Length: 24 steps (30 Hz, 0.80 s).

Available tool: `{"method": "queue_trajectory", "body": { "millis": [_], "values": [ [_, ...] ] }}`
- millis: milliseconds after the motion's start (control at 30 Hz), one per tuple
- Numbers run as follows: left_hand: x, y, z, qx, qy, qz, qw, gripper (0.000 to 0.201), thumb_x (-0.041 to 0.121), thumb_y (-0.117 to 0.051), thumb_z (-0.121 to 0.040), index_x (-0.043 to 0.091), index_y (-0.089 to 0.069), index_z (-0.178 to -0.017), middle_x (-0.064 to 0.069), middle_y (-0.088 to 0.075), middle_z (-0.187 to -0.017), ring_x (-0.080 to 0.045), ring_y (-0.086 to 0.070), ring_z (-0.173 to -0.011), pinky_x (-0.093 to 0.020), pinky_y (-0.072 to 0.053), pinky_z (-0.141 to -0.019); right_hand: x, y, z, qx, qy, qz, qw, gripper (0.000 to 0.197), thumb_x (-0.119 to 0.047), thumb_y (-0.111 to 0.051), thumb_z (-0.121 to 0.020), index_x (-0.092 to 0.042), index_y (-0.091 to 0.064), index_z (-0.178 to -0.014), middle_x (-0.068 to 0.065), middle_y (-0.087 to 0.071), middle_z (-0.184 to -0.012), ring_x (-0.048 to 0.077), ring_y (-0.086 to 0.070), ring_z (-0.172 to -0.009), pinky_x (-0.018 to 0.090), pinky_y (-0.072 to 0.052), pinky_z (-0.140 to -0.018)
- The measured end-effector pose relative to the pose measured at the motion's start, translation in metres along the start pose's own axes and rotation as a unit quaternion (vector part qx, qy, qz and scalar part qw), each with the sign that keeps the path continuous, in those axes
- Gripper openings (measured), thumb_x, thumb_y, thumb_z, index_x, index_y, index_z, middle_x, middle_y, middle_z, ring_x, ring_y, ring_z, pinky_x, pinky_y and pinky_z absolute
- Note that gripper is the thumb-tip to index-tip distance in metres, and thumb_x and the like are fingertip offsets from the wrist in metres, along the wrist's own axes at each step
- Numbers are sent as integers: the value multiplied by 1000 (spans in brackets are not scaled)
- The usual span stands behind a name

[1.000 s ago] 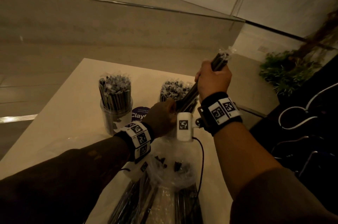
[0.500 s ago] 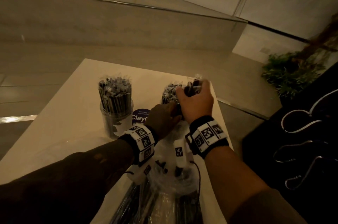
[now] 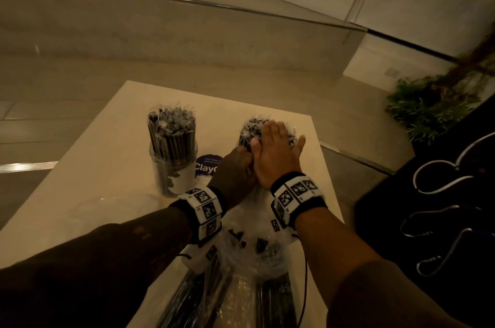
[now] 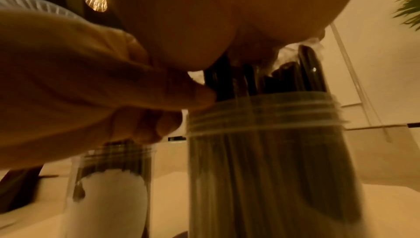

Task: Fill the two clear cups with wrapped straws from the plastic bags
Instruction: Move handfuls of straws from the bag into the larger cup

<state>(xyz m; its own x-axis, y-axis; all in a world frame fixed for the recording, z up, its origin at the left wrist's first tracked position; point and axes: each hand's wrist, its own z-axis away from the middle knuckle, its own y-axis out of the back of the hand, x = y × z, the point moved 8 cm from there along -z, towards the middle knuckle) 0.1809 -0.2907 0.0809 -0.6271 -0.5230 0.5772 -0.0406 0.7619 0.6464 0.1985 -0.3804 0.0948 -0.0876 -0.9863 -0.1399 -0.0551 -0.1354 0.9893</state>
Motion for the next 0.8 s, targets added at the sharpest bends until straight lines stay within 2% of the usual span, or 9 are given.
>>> {"method": "queue_trajectory", "body": {
  "millis": [100, 167, 233, 333, 400, 467, 533, 700, 800],
  "values": [
    [-4, 9, 13, 29, 7, 2, 1000, 12, 21, -63, -83, 10, -57, -81, -8, -52, -82, -16, -41, -71, -20, -29, -61, -2, 13, 10, 56, 15, -32, 998, 66, -54, -16, -98, -21, -5, -155, 5, 2, -164, 23, 7, -150, 55, 9, -116],
    [-21, 10, 25, 6, 54, 3, 999, 18, 28, -63, -82, 19, -48, -78, 2, -47, -80, -12, -40, -67, -19, -29, -59, -1, 40, 33, 195, 26, -108, 975, 62, -49, -31, -95, -15, -30, -147, 14, -26, -155, 31, -19, -144, 49, -13, -116],
    [-46, 5, 41, -58, 140, -16, 988, 24, 40, -65, -79, 23, -49, -86, 4, -52, -84, -12, -47, -72, -22, -38, -63, 0, 55, 67, 300, 56, -206, 930, 31, -33, -46, -93, -11, -53, -114, 13, -57, -110, 27, -52, -104, 38, -44, -89],
    [-90, -9, 79, -231, 316, -78, 917, 62, 57, -64, -76, 15, -47, -119, -6, -58, -113, -21, -56, -95, -30, -46, -74, 0, -12, 77, 23, -11, -232, 972, 21, -21, -49, -94, -19, -49, -73, 0, -51, -69, 20, -53, -69, 32, -39, -61],
    [-105, -16, 105, -321, 387, -93, 859, 84, 65, -59, -76, 9, -35, -134, -10, -52, -129, -27, -55, -111, -33, -48, -84, 8, -82, 94, -241, -80, -139, 957, 20, -28, -52, -94, -16, -56, -78, 5, -59, -84, 22, -57, -81, 29, -41, -68],
    [-110, -27, 128, -370, 438, -48, 818, 82, 65, -58, -77, 7, -40, -131, -11, -56, -122, -28, -61, -104, -35, -54, -80, 12, -126, 115, -375, -120, -132, 910, 36, -47, -55, -91, -15, -64, -104, 8, -63, -108, 22, -58, -92, 29, -44, -76],
    [-106, -40, 144, -385, 473, 32, 792, 63, 54, -59, -83, 4, -53, -120, -11, -63, -104, -27, -66, -88, -34, -58, -70, 11, -146, 127, -412, -170, -178, 877, 54, -60, -58, -83, -15, -65, -112, 7, -65, -114, 22, -61, -95, 31, -49, -80],
    [-93, -49, 152, -380, 461, 97, 796, 36, 33, -48, -93, 6, -57, -115, -15, -62, -116, -29, -62, -100, -37, -51, -88, -2, -162, 125, -373, -250, -329, 831, 29, -40, -72, -80, -16, -66, -96, 5, -69, -96, 22, -66, -86, 34, -56, -78],
    [-97, -45, 146, -359, 456, 85, 810, 38, 38, -51, -92, 4, -59, -106, -13, -65, -98, -22, -63, -76, -27, -51, -61, -5, -167, 120, -329, -266, -367, 828, 17, -32, -71, -82, -18, -67, -92, 4, -70, -94, 24, -66, -88, 37, -56, -82]
  ]
}}
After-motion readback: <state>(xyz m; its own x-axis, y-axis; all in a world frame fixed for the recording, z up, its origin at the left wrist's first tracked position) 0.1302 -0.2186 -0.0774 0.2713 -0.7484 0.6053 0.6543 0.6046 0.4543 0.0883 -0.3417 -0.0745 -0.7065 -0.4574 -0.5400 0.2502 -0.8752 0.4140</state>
